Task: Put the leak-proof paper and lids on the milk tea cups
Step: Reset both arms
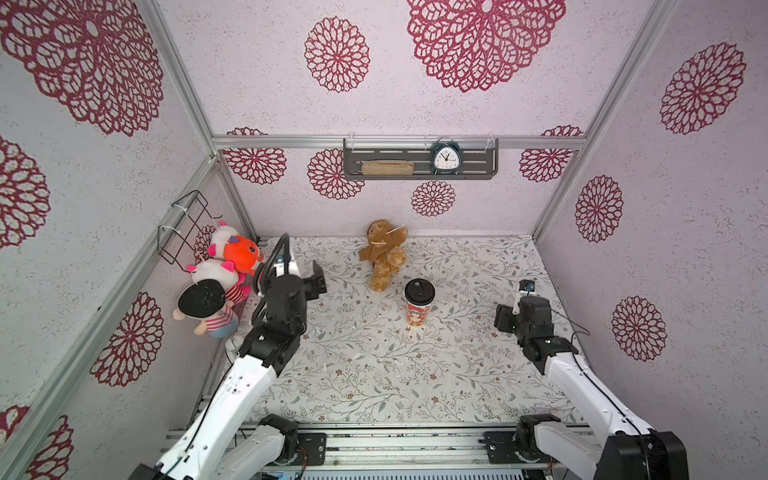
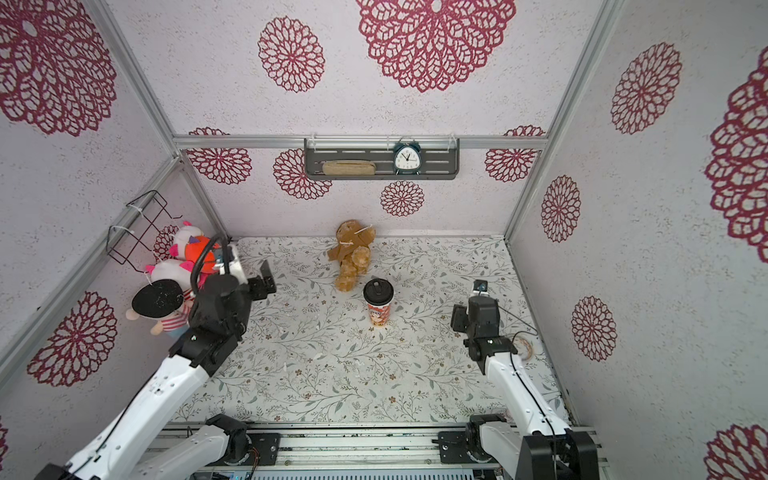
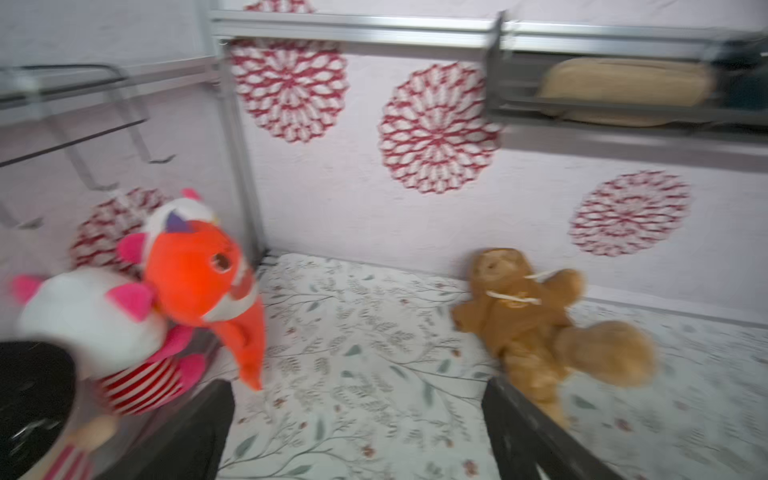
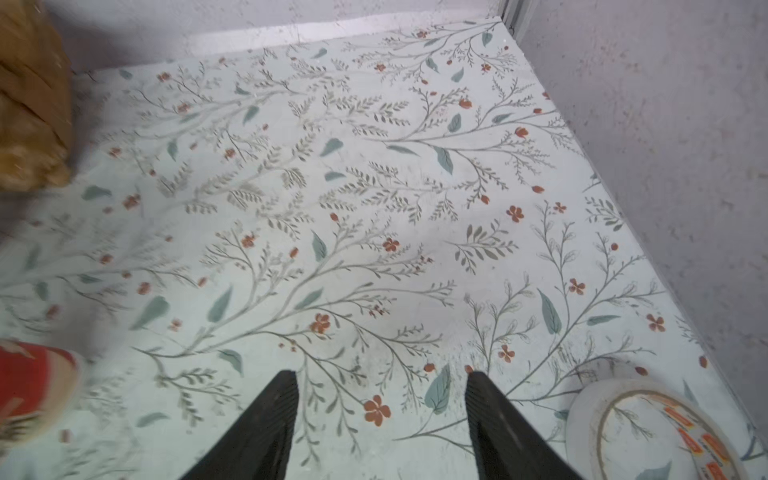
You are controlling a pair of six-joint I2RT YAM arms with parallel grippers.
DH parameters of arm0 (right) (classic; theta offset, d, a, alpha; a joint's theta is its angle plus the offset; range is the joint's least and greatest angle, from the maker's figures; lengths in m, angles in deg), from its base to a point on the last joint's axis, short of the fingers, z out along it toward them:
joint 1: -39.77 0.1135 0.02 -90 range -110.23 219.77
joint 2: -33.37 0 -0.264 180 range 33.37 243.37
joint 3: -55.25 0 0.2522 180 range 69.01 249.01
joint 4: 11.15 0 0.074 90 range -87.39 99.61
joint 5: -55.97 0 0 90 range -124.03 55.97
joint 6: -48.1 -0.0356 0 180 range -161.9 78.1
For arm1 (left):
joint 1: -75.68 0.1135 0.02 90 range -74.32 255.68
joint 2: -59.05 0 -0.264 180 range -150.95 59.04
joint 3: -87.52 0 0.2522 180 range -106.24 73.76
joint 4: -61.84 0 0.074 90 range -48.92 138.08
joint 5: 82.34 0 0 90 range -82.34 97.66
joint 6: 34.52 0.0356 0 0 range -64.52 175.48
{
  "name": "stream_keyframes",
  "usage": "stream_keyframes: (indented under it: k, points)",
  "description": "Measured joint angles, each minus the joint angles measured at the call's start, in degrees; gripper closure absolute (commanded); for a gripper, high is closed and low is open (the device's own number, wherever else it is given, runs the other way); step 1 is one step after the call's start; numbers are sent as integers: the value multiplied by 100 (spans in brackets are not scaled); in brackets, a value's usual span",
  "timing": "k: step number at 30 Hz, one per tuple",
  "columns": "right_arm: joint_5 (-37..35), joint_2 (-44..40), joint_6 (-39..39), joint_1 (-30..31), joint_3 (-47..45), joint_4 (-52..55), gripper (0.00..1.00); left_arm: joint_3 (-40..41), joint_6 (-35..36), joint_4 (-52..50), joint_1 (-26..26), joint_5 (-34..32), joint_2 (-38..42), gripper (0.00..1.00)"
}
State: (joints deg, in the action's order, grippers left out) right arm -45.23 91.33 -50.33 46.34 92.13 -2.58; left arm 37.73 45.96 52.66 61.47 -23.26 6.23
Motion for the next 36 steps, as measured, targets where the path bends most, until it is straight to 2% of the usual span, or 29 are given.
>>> stream_keyframes:
  k: [3, 6, 10, 13, 14, 18, 19, 20, 21, 36]
  points:
    - [-131, 63, 195, -11, -1294, -1523, 30, 1637, 81, 1276, 822, 232, -378, 3]
    - [-214, 422, 402, -55, -1838, -2723, 29, 2450, 144, 2387, 1349, 367, -1403, 3]
    - [-166, 1340, 660, -199, -1895, -4721, 29, 2315, 234, 3711, 1554, 763, -2579, 2]
    - [-24, 2459, 743, -361, -1744, -6190, 28, 1825, 245, 4736, 1725, 1010, -3519, 3]
    - [15, 2846, 750, -393, -1694, -6594, 28, 1733, 229, 4806, 1781, 1110, -3635, 2]
    - [225, 3042, 730, -540, -1537, -6699, 27, 1635, 72, 4942, 2103, 1515, -3571, 3]
    - [240, 3040, 726, -581, -1331, -6518, 24, 1567, 4, 4903, 2218, 1613, -3569, 3]
    - [243, 3045, 726, -601, -1139, -6419, 3, 1510, -37, 4854, 2286, 1727, -3567, 3]
    - [243, 3045, 688, -608, -1005, -6384, 1, 1473, -66, 4848, 2330, 1781, -3567, 3]
    - [-105, 3034, 686, -549, -898, -6146, 1, 1453, -190, 4824, 2382, 2039, -3567, 3]
